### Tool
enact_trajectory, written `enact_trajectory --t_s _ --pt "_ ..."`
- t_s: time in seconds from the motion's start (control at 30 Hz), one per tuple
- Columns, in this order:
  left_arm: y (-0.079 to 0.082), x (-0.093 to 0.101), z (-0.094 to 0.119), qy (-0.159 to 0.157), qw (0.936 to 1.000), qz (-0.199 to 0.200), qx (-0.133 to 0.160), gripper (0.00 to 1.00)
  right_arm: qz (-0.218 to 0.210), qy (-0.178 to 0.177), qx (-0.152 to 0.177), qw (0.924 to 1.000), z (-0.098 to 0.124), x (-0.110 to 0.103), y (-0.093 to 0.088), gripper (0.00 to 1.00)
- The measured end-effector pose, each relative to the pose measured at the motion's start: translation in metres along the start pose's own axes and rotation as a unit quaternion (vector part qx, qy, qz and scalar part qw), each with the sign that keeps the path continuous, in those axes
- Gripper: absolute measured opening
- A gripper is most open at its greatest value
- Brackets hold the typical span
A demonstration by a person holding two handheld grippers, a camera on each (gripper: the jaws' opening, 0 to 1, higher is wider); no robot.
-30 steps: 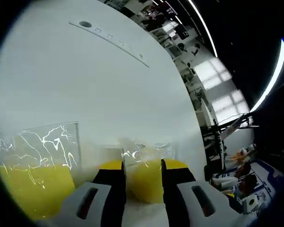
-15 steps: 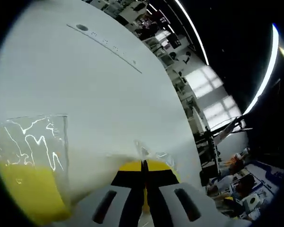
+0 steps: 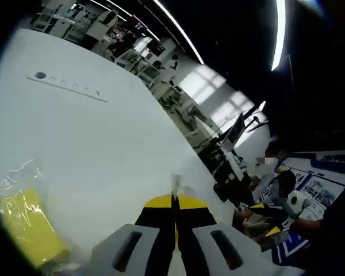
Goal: Compare the silicone blocks by pressing each to a similar depth, holding the contact briefly, and releasing to observe deformation and rebound differences across the visible hardness samples.
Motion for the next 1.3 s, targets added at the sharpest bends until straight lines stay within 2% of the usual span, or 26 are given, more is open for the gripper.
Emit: enact_trajectory --t_s 0.1,0.27,0.4,0.53,0.57,0.73,0.97,1.03,1.2,1.3 --pt "-0.004 0.018 0.006 -0.024 0.9996 -0.013 -0.001 0.0 0.011 0.001 0.001 0.9999 0.0 -0.003 0.002 0.56" --pt "-0.005 0.032 0.02 -0.035 0.9992 -0.021 0.004 0.0 0.022 0.004 0.005 0.9997 0.003 -0.007 0.004 0.56" --pt "0.0 0.046 0.037 -0.037 0.998 -0.051 0.006 0.0 0.025 0.008 0.015 0.9996 0.007 -0.011 0.005 0.56" --pt "0.01 0.061 0.058 -0.043 0.9965 -0.07 0.017 0.0 0.031 0.009 0.01 0.9994 0.005 -0.014 0.003 0.56" --pt "0.014 0.066 0.063 -0.044 0.995 -0.087 0.023 0.0 0.033 0.011 0.009 0.9993 0.005 -0.015 0.003 0.56" --pt "0.031 0.09 0.083 -0.052 0.9908 -0.118 0.042 0.0 0.042 0.023 0.01 0.9988 0.001 -0.025 0.005 0.55" --pt "0.055 0.112 0.111 -0.062 0.9866 -0.135 0.067 0.0 0.054 0.038 0.015 0.9977 -0.004 -0.037 0.013 0.54" --pt "0.062 0.121 0.119 -0.065 0.983 -0.153 0.078 0.0 0.058 0.041 0.018 0.9973 -0.006 -0.038 0.016 0.53" --pt "0.072 0.139 0.131 -0.076 0.9796 -0.164 0.089 0.0 0.058 0.062 0.031 0.9959 -0.012 -0.043 0.03 0.56" --pt "0.077 0.149 0.137 -0.085 0.9776 -0.168 0.094 0.0 0.062 0.077 0.049 0.9939 -0.013 -0.047 0.045 0.58"
Point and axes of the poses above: the point that each gripper's makers call its tool centre point, and the gripper's own axes: z roughly backward along the fingers, x roughly to its right, y roughly out of its top, the point moved 6 cm from there along z, roughly backward along the fingers, and after that the axes turned 13 degrees about -x, right-handed, at the moved point
